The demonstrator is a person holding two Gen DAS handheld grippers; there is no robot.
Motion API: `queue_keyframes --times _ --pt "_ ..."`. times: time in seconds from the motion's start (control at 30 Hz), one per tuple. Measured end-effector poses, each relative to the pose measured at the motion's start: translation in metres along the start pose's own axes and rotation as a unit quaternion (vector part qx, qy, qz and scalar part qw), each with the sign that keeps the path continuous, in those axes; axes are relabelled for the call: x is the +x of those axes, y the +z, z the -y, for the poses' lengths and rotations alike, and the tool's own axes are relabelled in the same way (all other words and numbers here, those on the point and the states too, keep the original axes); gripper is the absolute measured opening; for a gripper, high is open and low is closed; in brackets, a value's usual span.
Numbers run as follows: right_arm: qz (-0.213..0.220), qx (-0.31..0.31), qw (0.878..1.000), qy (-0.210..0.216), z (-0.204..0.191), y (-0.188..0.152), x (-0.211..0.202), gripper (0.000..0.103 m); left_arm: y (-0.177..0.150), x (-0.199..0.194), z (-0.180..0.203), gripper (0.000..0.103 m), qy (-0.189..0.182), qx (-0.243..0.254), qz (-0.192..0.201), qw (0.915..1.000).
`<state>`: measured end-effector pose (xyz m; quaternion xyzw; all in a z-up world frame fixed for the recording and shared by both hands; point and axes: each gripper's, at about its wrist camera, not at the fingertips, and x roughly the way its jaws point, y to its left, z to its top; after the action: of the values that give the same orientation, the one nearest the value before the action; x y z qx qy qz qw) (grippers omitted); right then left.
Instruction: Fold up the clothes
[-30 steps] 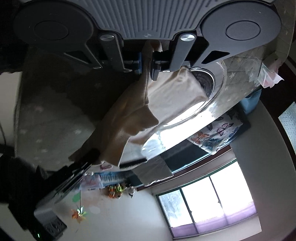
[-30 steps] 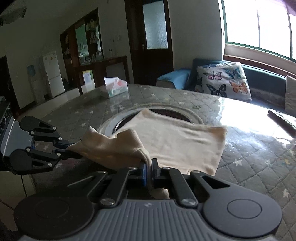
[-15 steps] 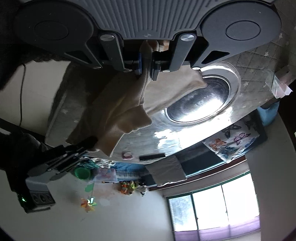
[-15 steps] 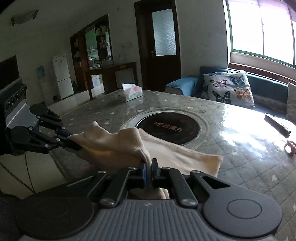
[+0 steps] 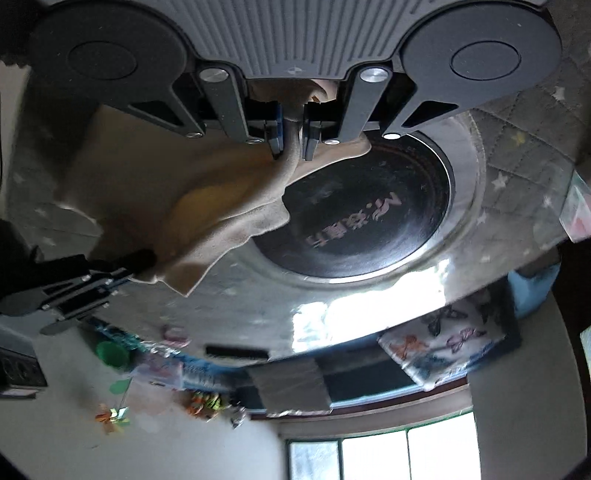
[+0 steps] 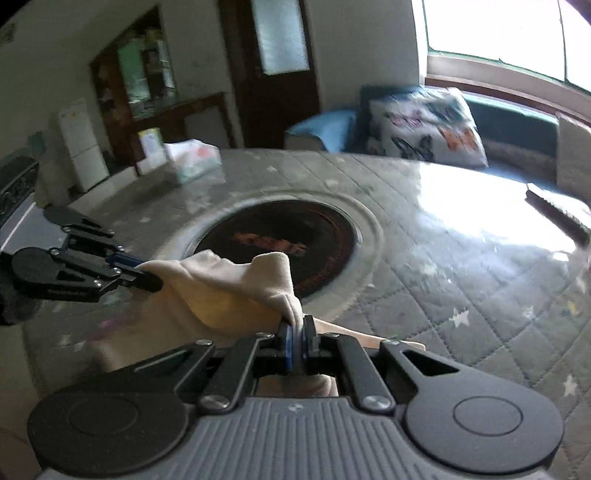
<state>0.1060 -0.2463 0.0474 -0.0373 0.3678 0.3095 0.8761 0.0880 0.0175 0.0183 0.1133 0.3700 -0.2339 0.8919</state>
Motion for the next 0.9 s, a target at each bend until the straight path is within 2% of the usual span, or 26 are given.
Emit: queue_keyframes --times 0.1,0.23,0.33,0.47,0.63,0.77,0.9 --pt "-0.015 0.023 1.000 -0.011 0.011 -0.009 0.021 0.005 -0.003 0.015 -0.006 0.011 0.004 -0.011 -0.010 0.9999" --pt "-0.031 0.040 0.998 -0.030 0.023 -0.018 0.038 0.013 -0.004 0.018 -0.012 0.019 0.017 -0.024 -0.003 0.9996" --pt "-0.023 0.046 0.998 -0.038 0.025 -0.020 0.034 0.021 -0.002 0.015 -0.018 0.022 0.036 -0.034 0.000 0.9988" --pt "0.003 0.034 0.997 -0.063 0.017 -0.018 0.020 0.021 0.002 0.011 -0.029 0.023 0.059 -0.060 0.008 0.9964" --pt "0.023 0.016 0.999 -0.028 -0.002 -0.011 0.013 0.020 0.012 -0.004 -0.013 0.022 0.008 -0.060 0.034 0.9976" --pt "0.009 0.007 1.000 -0.012 -0.014 -0.006 0.033 0.020 0.022 0.006 0.009 0.022 -0.018 -0.029 0.023 0.9991" --pt "0.000 0.017 1.000 -0.025 -0.013 -0.005 0.050 0.020 0.029 0.029 0.016 0.022 -0.016 -0.023 0.002 0.9996"
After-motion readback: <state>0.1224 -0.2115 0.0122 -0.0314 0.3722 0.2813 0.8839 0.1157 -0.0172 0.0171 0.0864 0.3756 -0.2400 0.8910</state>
